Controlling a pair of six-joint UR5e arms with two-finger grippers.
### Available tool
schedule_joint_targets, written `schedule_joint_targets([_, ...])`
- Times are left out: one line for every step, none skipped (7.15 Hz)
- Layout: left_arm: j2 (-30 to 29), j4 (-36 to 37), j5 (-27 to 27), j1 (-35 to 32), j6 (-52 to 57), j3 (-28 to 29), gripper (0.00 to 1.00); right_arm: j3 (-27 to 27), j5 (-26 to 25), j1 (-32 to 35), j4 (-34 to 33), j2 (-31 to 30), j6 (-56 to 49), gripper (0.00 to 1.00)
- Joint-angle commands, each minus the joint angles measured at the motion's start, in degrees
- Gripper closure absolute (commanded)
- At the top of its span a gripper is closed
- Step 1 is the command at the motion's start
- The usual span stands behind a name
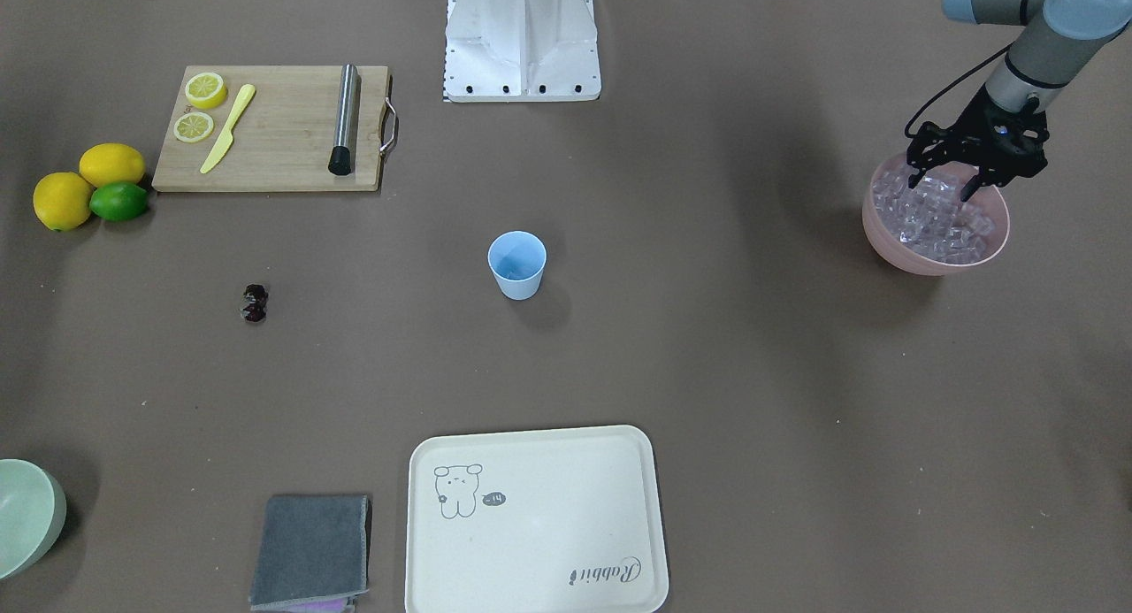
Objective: Put ice and cherries in cup
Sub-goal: 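Close the left gripper on another ice cube in the bowl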
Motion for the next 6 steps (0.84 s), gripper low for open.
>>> schedule_joint_targets([0.11,0.0,0.37,0.3,0.05,0.08,0.3,-0.04,0.0,0.0,0.0,0.09,0.0,0.0])
schedule_joint_targets([0.11,0.0,0.46,0.48,0.05,0.08,0.3,-0.04,0.0,0.0,0.0,0.09,0.0,0.0])
schedule_joint_targets([0.02,0.0,0.46,0.65,0.05,0.08,0.3,0.04,0.0,0.0,0.0,0.09,0.0,0.0])
schedule_joint_targets([0.11,0.0,0.46,0.74,0.05,0.08,0.3,-0.04,0.0,0.0,0.0,0.09,0.0,0.0])
schedule_joint_targets([0.11,0.0,1.33,0.92,0.13,0.08,0.3,-0.04,0.0,0.0,0.0,0.09,0.0,0.0])
schedule_joint_targets([0.11,0.09,1.68,1.35,0.14,0.08,0.3,-0.04,0.0,0.0,0.0,0.09,0.0,0.0])
